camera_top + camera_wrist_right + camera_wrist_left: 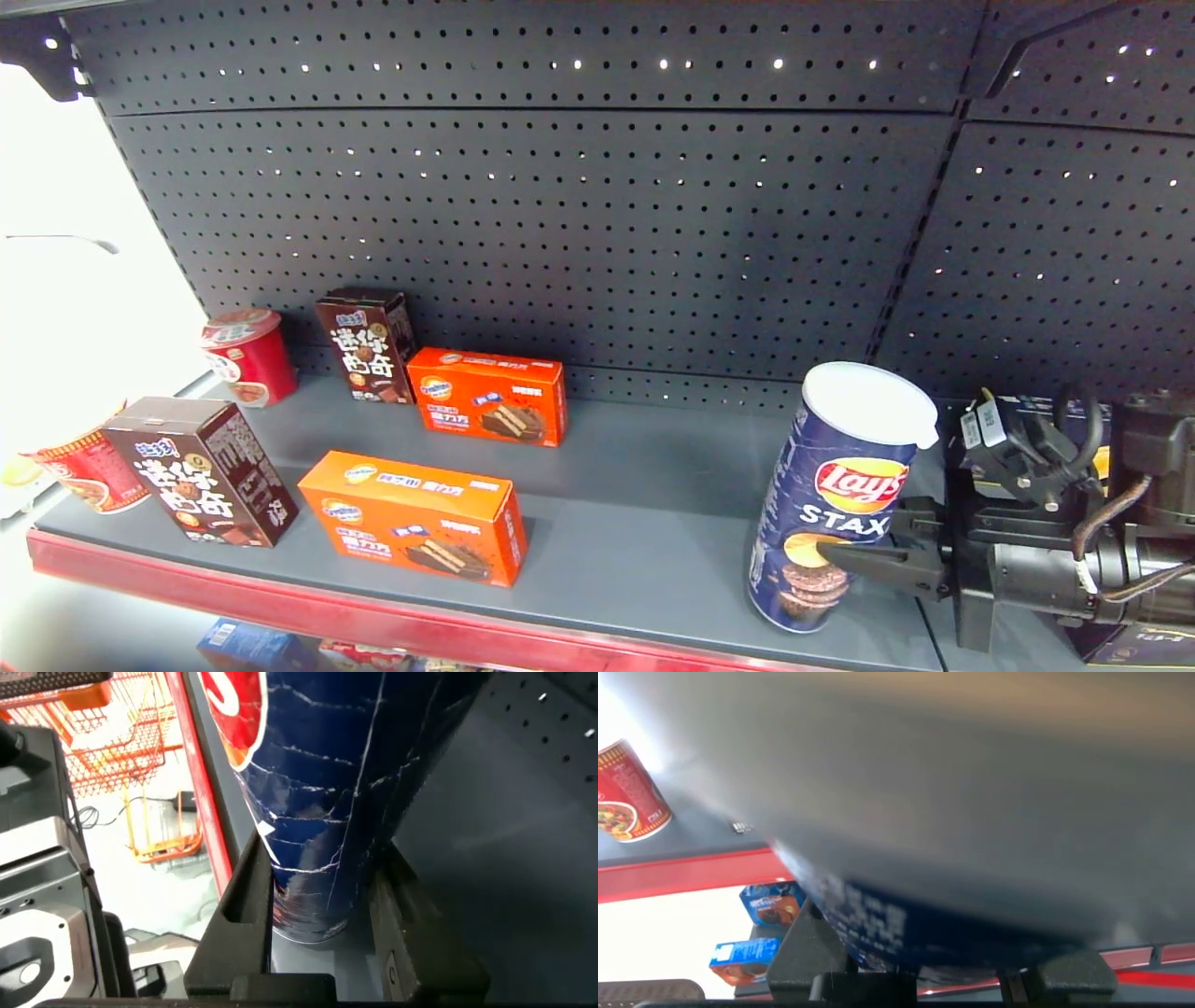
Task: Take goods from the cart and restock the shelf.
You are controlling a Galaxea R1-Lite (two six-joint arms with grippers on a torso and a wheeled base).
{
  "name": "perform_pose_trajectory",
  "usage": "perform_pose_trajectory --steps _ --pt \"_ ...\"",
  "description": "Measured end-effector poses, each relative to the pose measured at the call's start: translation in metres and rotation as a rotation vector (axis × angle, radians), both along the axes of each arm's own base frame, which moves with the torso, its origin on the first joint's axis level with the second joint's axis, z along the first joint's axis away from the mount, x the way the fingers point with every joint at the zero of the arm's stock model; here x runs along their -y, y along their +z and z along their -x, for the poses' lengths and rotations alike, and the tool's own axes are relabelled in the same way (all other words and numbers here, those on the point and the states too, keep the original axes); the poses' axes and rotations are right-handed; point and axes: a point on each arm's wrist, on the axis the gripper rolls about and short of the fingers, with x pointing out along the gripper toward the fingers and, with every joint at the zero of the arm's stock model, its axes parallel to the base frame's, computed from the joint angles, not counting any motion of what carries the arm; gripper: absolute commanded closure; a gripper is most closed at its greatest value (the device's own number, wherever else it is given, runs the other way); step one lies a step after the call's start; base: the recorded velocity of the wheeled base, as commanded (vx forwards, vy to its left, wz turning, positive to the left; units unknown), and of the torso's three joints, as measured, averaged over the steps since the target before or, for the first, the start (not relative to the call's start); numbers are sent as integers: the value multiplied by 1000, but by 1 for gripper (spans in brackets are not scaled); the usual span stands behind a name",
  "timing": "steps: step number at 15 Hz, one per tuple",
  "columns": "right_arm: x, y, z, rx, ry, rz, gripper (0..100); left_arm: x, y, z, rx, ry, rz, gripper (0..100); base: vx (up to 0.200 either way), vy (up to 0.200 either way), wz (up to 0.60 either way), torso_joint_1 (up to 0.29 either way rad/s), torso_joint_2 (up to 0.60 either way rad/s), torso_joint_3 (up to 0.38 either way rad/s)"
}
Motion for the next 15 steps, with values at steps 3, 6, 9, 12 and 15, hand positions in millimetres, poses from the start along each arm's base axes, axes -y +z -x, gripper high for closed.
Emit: perform_pose_trajectory --steps 3,6,9,12,15 --pt "0 -4 1 -16 5 6 100 0 -1 0 -3 0 0 100 0 0 0 0 0 0" --pt "-2 -8 -1 -31 6 12 100 0 -1 0 -4 0 0 100 0 0 0 0 0 0" --pt "-4 -10 -8 -31 7 12 100 0 -1 0 -4 0 0 100 0 0 0 0 0 0" --pt "-6 -14 -13 -38 6 15 100 0 -1 0 -3 0 0 100 0 0 0 0 0 0" --pt "-6 -19 -13 -54 4 21 0 0 -1 0 -3 0 0 100 0 0 0 0 0 0"
